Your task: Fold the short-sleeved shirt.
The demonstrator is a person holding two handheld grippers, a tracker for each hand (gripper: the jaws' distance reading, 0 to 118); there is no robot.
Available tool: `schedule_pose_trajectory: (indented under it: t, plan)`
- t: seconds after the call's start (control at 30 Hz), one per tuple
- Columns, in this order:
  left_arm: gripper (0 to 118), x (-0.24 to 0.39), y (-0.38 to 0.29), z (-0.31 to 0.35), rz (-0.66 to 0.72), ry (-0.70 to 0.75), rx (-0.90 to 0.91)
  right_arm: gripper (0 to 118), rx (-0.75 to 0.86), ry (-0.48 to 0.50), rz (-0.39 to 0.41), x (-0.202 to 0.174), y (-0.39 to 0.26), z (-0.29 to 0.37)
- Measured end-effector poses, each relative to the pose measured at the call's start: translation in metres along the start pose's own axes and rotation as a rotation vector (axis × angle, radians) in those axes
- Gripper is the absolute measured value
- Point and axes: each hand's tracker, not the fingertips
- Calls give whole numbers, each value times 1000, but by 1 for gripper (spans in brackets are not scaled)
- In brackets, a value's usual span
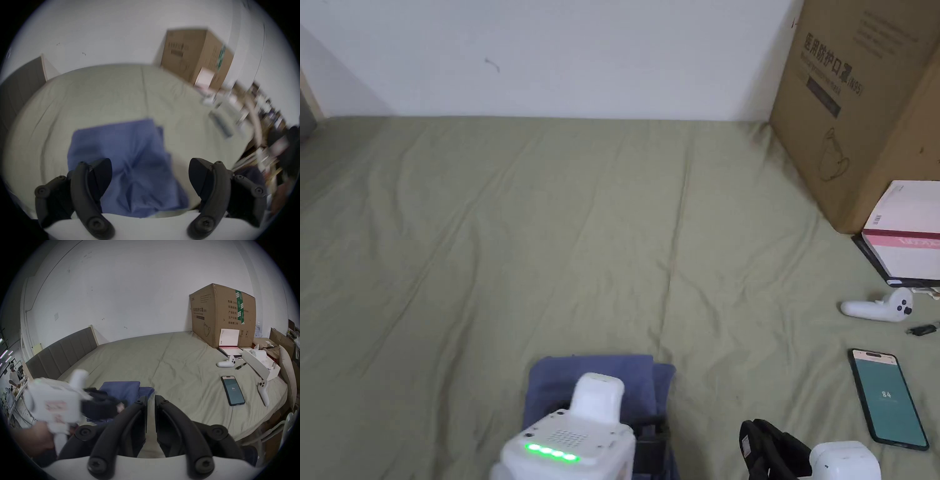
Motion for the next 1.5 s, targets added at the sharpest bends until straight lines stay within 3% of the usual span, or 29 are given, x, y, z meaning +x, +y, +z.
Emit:
schedule_pose_trajectory:
  t: [0.1, 0.2, 0.3, 0.33, 0.4, 0.47, 0.53, 0.6, 0.7, 0.8, 0.93, 0.97, 1.0, 1.03, 1.07, 1.1, 1.13, 1.2, 1.23, 1.3, 1.37, 1.4, 1.47, 1.5]
  plan:
    - [103, -23, 11, 40, 186, -132, 104, 10, 4, 10, -2, 3, 2, 2]
    - [97, -55, 10, 39, 504, -98, 95, 10, 7, 19, -8, 4, 1, 1]
    - [13, -72, -1, 5, 660, -150, 37, 10, -1, 17, -5, 5, -1, -1]
    - [12, -71, -7, -7, 693, -187, 40, 10, -5, 17, -9, 5, -2, -1]
    - [12, -63, -16, -25, 714, -274, 23, 10, -18, 15, -16, 7, -4, -3]
    - [12, -47, -30, -45, 771, -219, -13, 10, -30, 5, -23, 9, -7, -5]
    - [12, -40, -44, -62, 830, -278, -14, 10, -39, -3, -26, 11, -8, -5]
    - [11, -34, -55, -77, 796, -178, -81, 10, -44, -7, -23, 11, -8, -5]
    - [12, -30, -53, -80, 752, -205, -86, 10, -52, 8, -23, 8, -4, -11]
    - [12, -33, -36, -49, 671, -272, -26, 10, -58, 98, -27, -1, 3, -33]
    - [14, -59, -18, 26, 509, -259, 49, 10, -142, 318, -144, -5, 1, -97]
    - [25, -73, -16, 43, 485, -232, 51, 10, -167, 377, -178, -4, -6, -114]
    - [47, -84, -15, 54, 464, -211, 46, 10, -206, 452, -222, -1, -13, -130]
    - [83, -99, -16, 63, 437, -171, 39, 10, -249, 535, -286, 4, -22, -146]
    - [102, -112, -17, 69, 417, -143, 34, 10, -296, 568, -336, 7, -31, -158]
    - [111, -124, -18, 70, 416, -130, 36, 10, -338, 572, -363, 10, -38, -168]
    - [113, -139, -20, 70, 424, -135, 25, 10, -366, 534, -361, 13, -46, -175]
    - [113, -166, -28, 62, 450, -167, -3, 10, -402, 408, -304, 18, -56, -185]
    - [113, -178, -33, 52, 472, -212, -32, 10, -421, 392, -306, 23, -61, -189]
    - [112, -196, -42, 33, 499, -280, -82, 9, -397, 456, -386, 32, -65, -190]
    - [108, -202, -50, 8, 545, -388, -127, 9, -398, 447, -370, 29, -61, -189]
    - [104, -202, -54, -5, 580, -467, -149, 9, -395, 449, -362, 28, -60, -188]
    - [90, -194, -60, -29, 591, -467, -183, 9, -395, 445, -348, 25, -58, -190]
    - [73, -185, -57, -34, 530, -418, -172, 9, -391, 443, -347, 25, -58, -189]
